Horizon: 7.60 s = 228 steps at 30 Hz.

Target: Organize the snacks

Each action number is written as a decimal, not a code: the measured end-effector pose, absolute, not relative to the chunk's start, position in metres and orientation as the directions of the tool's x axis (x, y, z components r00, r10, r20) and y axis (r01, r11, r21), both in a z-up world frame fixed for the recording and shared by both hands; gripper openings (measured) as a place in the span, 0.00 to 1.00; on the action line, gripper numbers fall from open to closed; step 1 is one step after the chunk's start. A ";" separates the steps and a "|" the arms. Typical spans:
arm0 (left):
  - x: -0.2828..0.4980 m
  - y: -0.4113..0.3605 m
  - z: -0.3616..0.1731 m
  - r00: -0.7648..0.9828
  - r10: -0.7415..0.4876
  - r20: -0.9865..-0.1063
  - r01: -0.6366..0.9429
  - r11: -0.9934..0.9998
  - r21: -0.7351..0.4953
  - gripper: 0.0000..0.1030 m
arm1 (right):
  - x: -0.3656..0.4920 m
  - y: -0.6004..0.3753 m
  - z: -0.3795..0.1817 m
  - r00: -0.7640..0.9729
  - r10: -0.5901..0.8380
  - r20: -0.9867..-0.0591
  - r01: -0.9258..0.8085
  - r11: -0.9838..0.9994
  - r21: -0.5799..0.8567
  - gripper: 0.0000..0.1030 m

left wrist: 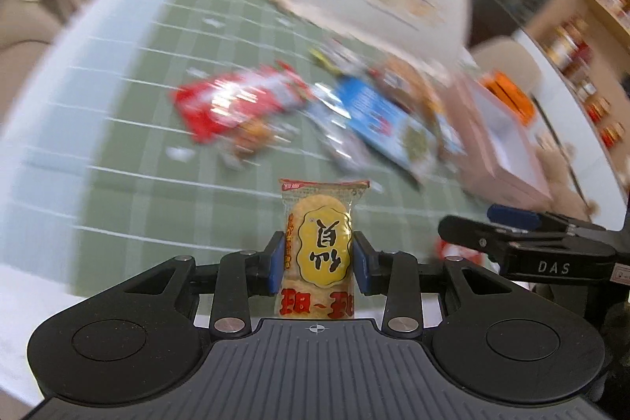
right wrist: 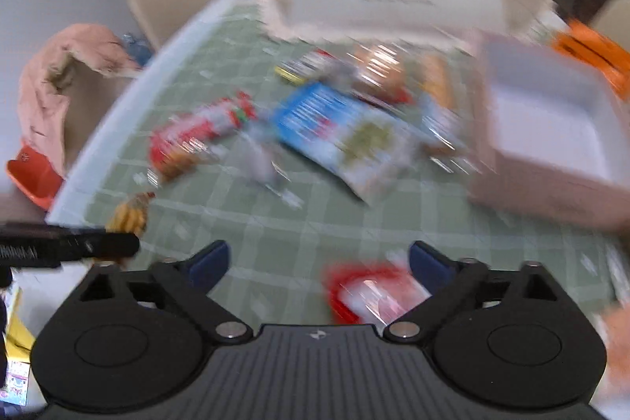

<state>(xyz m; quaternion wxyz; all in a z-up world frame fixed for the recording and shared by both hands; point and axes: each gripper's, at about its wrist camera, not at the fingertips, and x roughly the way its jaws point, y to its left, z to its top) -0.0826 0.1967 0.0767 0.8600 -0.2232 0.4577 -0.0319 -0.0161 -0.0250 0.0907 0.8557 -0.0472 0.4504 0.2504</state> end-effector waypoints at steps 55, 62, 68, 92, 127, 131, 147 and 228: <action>0.067 0.055 0.123 0.624 -0.433 -0.651 0.174 0.889 -0.424 0.42 | 0.001 -0.245 0.199 0.808 0.134 -0.574 -0.104 0.991 0.084 0.65; -0.002 0.144 0.077 0.597 -0.220 -0.771 -0.067 0.945 -0.321 0.42 | 0.103 -0.225 0.202 0.736 0.100 -0.670 -0.077 0.995 0.064 0.87; -0.017 0.170 0.052 0.544 -0.179 -0.820 -0.125 0.949 -0.291 0.42 | 0.075 -0.210 0.169 0.671 0.183 -0.719 -0.118 0.983 0.140 0.88; 0.118 0.199 0.037 0.438 -0.140 -0.888 0.364 0.931 0.033 0.58 | -0.072 -0.185 0.092 0.546 0.107 -0.831 -0.156 0.987 0.024 0.90; -0.053 0.091 0.038 0.416 -0.206 -0.886 0.551 0.832 0.065 0.70 | -0.052 -0.109 0.091 0.524 0.299 -0.798 -0.410 0.909 0.071 0.93; -0.036 0.094 0.036 0.431 -0.157 -0.889 0.490 0.867 0.085 0.70 | -0.060 -0.119 0.088 0.544 0.280 -0.791 -0.370 0.926 0.074 0.96; -0.067 0.136 0.040 0.482 -0.147 -0.864 -0.157 0.956 -0.250 0.52 | 0.081 -0.068 0.139 0.508 0.410 -0.758 -0.407 0.889 0.209 0.96; -0.037 0.074 0.065 0.531 -0.362 -0.766 -0.047 0.890 -0.454 0.52 | 0.248 -0.265 0.134 0.647 0.034 -0.761 -0.055 0.998 -0.003 0.67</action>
